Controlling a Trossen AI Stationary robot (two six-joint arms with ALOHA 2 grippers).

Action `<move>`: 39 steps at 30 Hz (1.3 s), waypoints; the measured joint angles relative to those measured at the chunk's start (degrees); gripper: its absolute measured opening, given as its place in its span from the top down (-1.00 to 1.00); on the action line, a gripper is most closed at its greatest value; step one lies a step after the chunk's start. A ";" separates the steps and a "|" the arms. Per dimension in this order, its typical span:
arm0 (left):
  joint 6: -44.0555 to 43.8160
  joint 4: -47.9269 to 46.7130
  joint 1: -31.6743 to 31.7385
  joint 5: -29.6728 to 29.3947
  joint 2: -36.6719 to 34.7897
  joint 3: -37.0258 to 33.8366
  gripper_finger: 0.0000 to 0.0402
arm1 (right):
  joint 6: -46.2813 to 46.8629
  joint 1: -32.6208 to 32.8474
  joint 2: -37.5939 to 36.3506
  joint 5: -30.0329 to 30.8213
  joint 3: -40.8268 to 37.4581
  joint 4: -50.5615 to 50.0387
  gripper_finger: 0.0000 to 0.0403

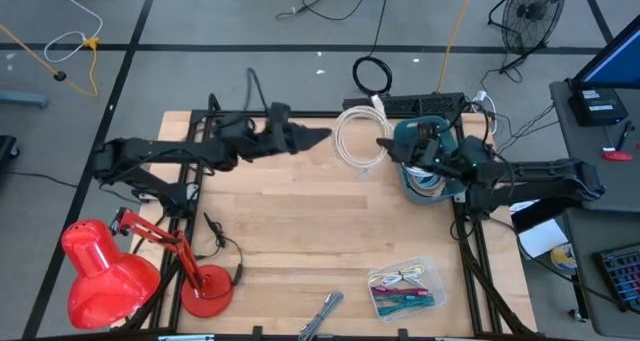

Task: Pick & Place USB Port
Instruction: Put the light brown hdmi cable into the blue bin

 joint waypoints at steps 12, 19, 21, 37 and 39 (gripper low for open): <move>7.62 -7.45 0.08 -0.72 -10.78 0.14 -0.11 | 10.31 -0.13 -17.58 -12.41 -0.09 -37.00 0.66; 10.38 -13.86 -2.72 -5.26 -11.94 0.09 -0.05 | 11.85 -3.89 -33.73 1.84 -0.09 -69.04 0.66; 10.42 -14.04 -3.06 -5.67 -11.93 0.09 -0.04 | 11.58 -5.60 -36.79 2.94 -0.09 -73.46 0.66; 10.65 -15.02 -3.21 -8.19 -11.45 0.09 0.05 | 0.54 -9.07 -40.74 15.69 -0.11 -84.97 0.67; 10.64 -14.92 -3.65 -8.27 -11.46 0.09 0.05 | -0.87 -9.11 -40.72 19.15 -0.11 -83.97 0.67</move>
